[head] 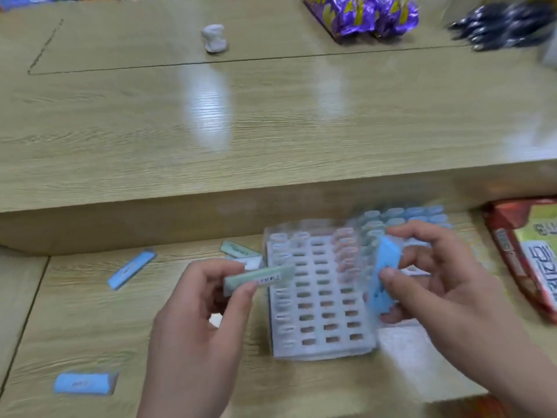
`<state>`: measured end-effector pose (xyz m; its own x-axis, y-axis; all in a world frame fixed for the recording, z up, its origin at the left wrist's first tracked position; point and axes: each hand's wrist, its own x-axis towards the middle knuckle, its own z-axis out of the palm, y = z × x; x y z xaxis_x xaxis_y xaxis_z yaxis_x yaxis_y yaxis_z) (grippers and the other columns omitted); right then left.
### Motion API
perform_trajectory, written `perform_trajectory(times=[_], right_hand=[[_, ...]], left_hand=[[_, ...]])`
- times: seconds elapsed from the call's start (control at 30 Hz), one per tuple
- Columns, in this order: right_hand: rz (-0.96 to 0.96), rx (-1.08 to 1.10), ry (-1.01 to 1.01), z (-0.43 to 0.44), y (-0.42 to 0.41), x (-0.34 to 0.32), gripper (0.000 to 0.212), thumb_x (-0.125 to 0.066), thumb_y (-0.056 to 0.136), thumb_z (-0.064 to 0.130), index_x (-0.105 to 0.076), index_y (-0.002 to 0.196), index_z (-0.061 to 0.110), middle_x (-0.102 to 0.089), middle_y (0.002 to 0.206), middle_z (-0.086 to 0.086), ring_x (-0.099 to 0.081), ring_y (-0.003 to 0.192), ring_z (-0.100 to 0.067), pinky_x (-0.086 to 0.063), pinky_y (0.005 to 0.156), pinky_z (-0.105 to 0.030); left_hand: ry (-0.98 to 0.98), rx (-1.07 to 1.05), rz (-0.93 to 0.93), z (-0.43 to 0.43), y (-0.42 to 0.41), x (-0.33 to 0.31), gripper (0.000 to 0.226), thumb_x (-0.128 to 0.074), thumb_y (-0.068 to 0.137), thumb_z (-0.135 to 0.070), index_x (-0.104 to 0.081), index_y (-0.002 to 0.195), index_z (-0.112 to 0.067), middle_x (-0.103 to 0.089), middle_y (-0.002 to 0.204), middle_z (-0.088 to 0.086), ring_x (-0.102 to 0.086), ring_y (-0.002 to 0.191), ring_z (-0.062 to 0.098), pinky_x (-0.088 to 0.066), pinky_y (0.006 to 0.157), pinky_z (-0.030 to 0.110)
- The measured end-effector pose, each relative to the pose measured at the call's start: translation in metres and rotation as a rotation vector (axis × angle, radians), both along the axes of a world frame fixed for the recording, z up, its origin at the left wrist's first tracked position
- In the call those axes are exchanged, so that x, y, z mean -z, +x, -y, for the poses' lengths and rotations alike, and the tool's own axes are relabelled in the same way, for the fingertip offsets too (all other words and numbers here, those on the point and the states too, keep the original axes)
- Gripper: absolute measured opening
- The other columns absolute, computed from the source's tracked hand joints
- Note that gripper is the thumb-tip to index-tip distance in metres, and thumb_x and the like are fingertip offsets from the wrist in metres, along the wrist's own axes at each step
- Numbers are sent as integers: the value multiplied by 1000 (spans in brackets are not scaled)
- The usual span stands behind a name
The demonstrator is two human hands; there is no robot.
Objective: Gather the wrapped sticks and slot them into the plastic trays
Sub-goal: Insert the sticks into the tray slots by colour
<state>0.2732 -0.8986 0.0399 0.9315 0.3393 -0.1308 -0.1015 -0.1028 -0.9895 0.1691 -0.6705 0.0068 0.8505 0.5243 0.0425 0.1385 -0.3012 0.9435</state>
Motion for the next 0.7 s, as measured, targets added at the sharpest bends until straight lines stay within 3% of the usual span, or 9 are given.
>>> perform_trajectory(times=[0.07, 0.2, 0.3, 0.4, 0.47, 0.6, 0.7], right_hand=[[55, 92, -21, 26, 10, 3, 37, -72, 66, 36, -65, 102, 40, -59, 76, -1, -64, 58, -17, -59, 53, -33], [202, 192, -119, 72, 29, 12, 27, -67, 74, 34, -62, 101, 37, -62, 74, 4, -61, 61, -12, -56, 53, -23], [230, 249, -130, 98, 43, 17, 21, -68, 77, 32, -63, 98, 32, -68, 81, 7, -64, 66, -10, -57, 57, -21], [220, 284, -178, 113, 56, 23, 25, -68, 74, 43, -65, 95, 30, -71, 88, 2, -67, 74, -11, -58, 63, -24], [220, 300, -203, 118, 64, 27, 22, -68, 73, 44, -66, 91, 33, -72, 87, 6, -67, 75, -8, -58, 66, -27], [228, 305, -196, 125, 73, 30, 20, -68, 73, 44, -66, 89, 32, -72, 85, 6, -68, 74, -9, -59, 65, -29], [245, 298, -149, 129, 76, 31, 18, -68, 75, 43, -66, 90, 34, -72, 88, 5, -70, 75, -13, -58, 62, -22]], left_hand=[[20, 45, -10, 16, 13, -1, 19, -66, 80, -45, -65, 99, -49, -73, 84, -13, -71, 77, 10, -54, 65, 22], [83, 131, -28, 49, 37, -5, 20, -61, 85, -44, -66, 102, -52, -71, 86, -11, -69, 81, 15, -54, 64, 27], [137, 163, -30, 71, 54, -4, 25, -58, 88, -37, -66, 105, -54, -67, 93, -12, -69, 86, 13, -51, 66, 15], [180, 179, -44, 91, 68, -5, 30, -57, 89, -34, -66, 110, -54, -64, 94, -17, -67, 85, 8, -45, 65, 7], [176, 178, -39, 103, 77, -4, 29, -59, 90, -33, -66, 109, -54, -65, 96, -19, -67, 85, 8, -47, 68, 10], [75, 166, -58, 121, 88, 0, 27, -65, 91, -33, -65, 107, -54, -71, 92, -9, -69, 83, 13, -54, 70, 32], [69, 164, -103, 128, 93, 0, 28, -66, 86, -35, -64, 105, -56, -71, 90, -14, -69, 84, 9, -53, 63, 28]])
